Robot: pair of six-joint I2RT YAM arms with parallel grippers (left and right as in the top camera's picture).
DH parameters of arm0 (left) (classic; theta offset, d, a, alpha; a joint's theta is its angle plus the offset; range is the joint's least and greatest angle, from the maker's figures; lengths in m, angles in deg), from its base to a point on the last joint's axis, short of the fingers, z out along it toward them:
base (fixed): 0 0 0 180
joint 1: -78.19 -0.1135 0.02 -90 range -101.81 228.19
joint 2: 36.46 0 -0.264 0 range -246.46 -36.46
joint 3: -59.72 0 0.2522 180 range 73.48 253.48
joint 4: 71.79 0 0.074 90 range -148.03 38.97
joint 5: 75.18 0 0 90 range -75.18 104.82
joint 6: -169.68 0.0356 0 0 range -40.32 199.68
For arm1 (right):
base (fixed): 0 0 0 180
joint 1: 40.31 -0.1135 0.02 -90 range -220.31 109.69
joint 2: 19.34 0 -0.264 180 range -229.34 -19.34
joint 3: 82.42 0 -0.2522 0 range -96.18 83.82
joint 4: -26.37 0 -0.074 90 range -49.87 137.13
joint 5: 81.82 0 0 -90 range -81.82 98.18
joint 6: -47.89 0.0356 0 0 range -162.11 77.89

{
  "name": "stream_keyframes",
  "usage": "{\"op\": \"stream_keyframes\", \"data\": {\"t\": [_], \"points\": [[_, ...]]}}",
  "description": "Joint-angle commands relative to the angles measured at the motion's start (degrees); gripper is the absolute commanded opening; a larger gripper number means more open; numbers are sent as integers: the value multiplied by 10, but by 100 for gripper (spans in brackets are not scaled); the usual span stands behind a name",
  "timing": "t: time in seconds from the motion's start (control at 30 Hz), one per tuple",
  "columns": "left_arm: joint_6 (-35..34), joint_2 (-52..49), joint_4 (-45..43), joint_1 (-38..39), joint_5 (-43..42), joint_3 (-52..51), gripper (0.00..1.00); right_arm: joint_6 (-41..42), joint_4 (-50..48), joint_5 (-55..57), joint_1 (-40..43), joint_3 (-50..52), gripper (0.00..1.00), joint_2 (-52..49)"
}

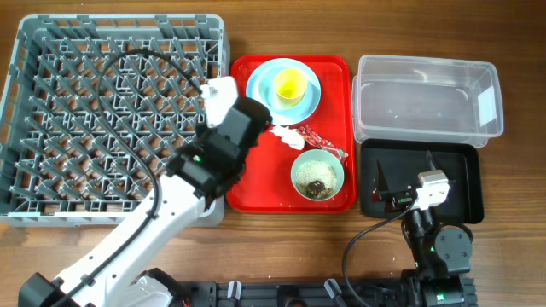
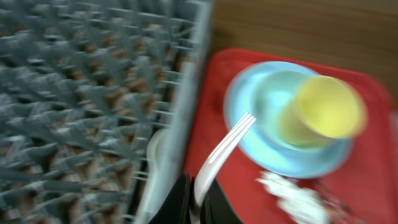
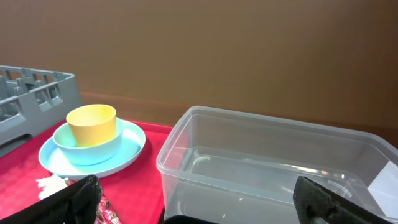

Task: Sort waste into correct bins and load items into the dishwasher rack
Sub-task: 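Lift the fork with the left gripper and place it into the rack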

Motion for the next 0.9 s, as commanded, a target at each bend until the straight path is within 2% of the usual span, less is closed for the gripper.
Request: {"op": "stream_keyframes", "data": {"t": [0.0,0.13,0.37,0.73,0.87], "points": [[2,-16,41,-49,34,3,4,-3,-2,-5,3,1,100,1],[3,-52,57,-83,9,3,4,-3,-2,-5,3,1,100,1],[46,-105,-19,-109,6,3,4,-3,-2,-5,3,1,100,1],[47,-124,-42,-132,-27,3,5,-3,-2,-5,3,1,100,1],[47,-124,-42,-132,-26,3,11,-3,-2,-5,3,1,100,1]]}}
